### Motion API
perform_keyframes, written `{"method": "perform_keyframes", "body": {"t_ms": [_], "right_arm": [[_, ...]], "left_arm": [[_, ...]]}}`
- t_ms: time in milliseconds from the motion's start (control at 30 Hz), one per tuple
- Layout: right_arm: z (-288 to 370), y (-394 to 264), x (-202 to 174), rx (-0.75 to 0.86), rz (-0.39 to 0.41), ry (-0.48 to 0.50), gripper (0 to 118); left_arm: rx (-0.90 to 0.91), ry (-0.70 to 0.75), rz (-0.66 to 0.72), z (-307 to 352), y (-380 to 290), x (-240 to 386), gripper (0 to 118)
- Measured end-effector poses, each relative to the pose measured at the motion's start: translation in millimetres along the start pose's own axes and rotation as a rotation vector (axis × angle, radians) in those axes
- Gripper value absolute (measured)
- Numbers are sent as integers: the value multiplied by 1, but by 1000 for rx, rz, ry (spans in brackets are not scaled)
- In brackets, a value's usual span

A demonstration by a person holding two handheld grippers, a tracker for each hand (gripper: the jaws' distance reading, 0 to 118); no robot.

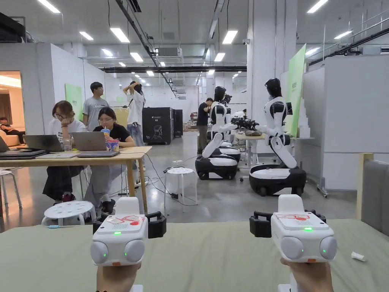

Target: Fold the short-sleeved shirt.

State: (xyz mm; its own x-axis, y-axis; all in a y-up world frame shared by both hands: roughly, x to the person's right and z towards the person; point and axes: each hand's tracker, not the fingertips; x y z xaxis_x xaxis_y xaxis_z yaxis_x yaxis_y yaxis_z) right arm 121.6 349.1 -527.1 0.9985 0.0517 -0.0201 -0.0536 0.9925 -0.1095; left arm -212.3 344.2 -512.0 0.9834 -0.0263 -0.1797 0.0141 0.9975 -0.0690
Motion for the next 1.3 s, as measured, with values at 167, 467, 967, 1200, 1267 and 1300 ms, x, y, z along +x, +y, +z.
{"method": "perform_keyframes", "body": {"t_ms": [167, 467, 967, 1200, 1267, 1300], "right_arm": [[-3, 0, 0, 2, -4, -2, 118], [-4, 0, 2, 7, -2, -13, 118], [4, 0, -2, 18, 1, -10, 118], [6, -2, -2, 31, 11, -9, 118], [5, 0, -1, 15, -17, -19, 118], [6, 0, 0, 14, -28, -22, 118]], "left_arm": [[-1, -9, 5, 1, 1, 5, 118], [3, -17, 24, 7, 1, 8, 118], [22, -10, -10, -5, 1, 8, 118], [22, -8, 3, -4, 2, 10, 118], [21, -6, 12, -4, 1, 10, 118], [20, -10, 16, -4, 0, 10, 118]]}}
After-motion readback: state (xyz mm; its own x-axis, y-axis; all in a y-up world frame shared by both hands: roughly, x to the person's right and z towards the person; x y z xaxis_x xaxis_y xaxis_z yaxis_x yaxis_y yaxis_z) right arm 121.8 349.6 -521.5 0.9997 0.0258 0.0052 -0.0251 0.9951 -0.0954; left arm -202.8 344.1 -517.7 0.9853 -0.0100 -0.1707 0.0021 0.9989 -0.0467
